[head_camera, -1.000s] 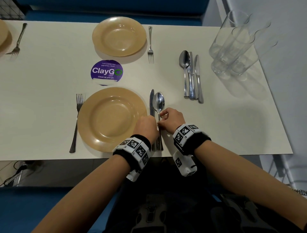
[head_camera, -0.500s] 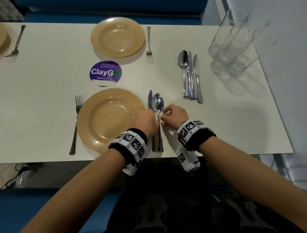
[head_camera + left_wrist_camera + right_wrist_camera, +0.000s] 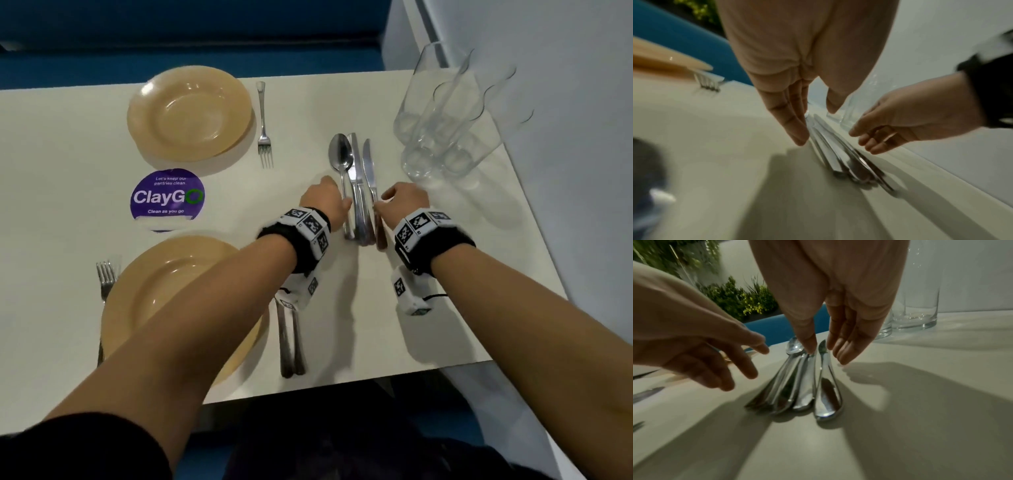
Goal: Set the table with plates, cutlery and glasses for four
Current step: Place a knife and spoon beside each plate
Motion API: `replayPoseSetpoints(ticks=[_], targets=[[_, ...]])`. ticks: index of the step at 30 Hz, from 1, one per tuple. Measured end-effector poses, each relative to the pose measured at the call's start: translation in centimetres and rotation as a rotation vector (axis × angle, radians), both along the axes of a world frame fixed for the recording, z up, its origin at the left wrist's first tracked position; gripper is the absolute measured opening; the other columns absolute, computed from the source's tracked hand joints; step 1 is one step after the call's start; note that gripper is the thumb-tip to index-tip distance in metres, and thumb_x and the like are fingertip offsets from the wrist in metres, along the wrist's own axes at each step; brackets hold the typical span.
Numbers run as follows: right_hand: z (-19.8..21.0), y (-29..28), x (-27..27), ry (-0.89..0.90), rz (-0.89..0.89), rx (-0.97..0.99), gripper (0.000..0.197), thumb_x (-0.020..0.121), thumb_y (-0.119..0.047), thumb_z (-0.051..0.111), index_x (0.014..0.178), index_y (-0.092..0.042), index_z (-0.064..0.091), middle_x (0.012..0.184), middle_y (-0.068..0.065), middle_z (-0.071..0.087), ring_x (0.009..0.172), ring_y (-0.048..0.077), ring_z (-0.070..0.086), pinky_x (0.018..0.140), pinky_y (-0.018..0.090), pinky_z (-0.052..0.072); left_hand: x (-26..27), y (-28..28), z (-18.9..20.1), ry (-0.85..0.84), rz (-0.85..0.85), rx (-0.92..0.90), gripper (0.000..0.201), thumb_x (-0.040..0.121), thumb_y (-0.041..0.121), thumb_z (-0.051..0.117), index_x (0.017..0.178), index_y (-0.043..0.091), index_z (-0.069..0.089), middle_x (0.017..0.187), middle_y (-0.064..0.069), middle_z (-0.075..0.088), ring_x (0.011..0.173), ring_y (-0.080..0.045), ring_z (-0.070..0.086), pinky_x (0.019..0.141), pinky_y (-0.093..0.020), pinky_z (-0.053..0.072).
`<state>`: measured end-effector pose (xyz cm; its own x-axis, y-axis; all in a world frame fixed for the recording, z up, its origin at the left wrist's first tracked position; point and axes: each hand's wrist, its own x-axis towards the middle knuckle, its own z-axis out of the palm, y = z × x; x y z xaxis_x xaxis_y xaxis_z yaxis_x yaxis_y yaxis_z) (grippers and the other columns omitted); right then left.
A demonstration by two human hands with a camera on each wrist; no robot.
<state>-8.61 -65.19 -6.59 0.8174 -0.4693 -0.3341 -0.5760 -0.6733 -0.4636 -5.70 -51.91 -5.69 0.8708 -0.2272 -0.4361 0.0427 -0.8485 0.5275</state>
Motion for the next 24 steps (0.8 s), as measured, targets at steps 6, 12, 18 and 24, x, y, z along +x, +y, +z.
replayPoseSetpoints(ticks=[6, 12, 18, 24], targets=[[-1.2, -0.5, 1.2, 0.074, 0.046, -0.015, 0.02, 0.079, -0.01, 0.064, 0.092, 0.004, 0.071, 0.09, 0.018, 0.071, 0.087, 0.032, 0.067, 0.075, 0.032, 0.054, 3.6, -2.4, -2.1, 0.05, 0.025, 0.105, 0.034, 0.092, 0.027, 0.056, 0.064, 0.01, 0.048, 0.073, -0.005, 0.054, 0.065, -0.022, 0.053, 0.055, -0.027, 0.039], [-0.9, -0.6, 1.9, 0.169, 0.037, 0.014, 0.025, 0.078, -0.013, 0.059, 0.058, -0.005, 0.048, 0.055, 0.005, 0.042, 0.049, 0.022, 0.039, 0.046, 0.023, 0.031, 5.0, -2.3, -2.8, 0.185, 0.028, 0.097, 0.021, 0.088, 0.023, 0.057, 0.072, 0.009, 0.057, 0.08, -0.005, 0.067, 0.071, -0.021, 0.064, 0.066, -0.031, 0.055], [-0.9, -1.7, 2.2, 0.176, 0.059, 0.051, 0.024, 0.084, -0.02, 0.065, 0.079, 0.004, 0.064, 0.074, 0.011, 0.064, 0.071, 0.027, 0.064, 0.057, 0.026, 0.049, 4.8, -1.4, -2.2, 0.254, 0.094, -0.024, 0.03, 0.09, 0.028, 0.058, 0.096, 0.0, 0.069, 0.09, -0.009, 0.073, 0.082, -0.023, 0.07, 0.079, -0.034, 0.058], [0.7, 1.1, 2.3, -0.056, 0.057, 0.113, 0.024, 0.085, -0.032, 0.065, 0.088, -0.01, 0.072, 0.078, 0.005, 0.069, 0.075, 0.019, 0.065, 0.076, 0.027, 0.052, 4.0, 2.0, 0.8, 0.329, 0.268, -0.429, 0.021, 0.096, 0.013, 0.051, 0.077, 0.005, 0.057, 0.07, -0.007, 0.065, 0.06, -0.017, 0.066, 0.062, -0.027, 0.06]])
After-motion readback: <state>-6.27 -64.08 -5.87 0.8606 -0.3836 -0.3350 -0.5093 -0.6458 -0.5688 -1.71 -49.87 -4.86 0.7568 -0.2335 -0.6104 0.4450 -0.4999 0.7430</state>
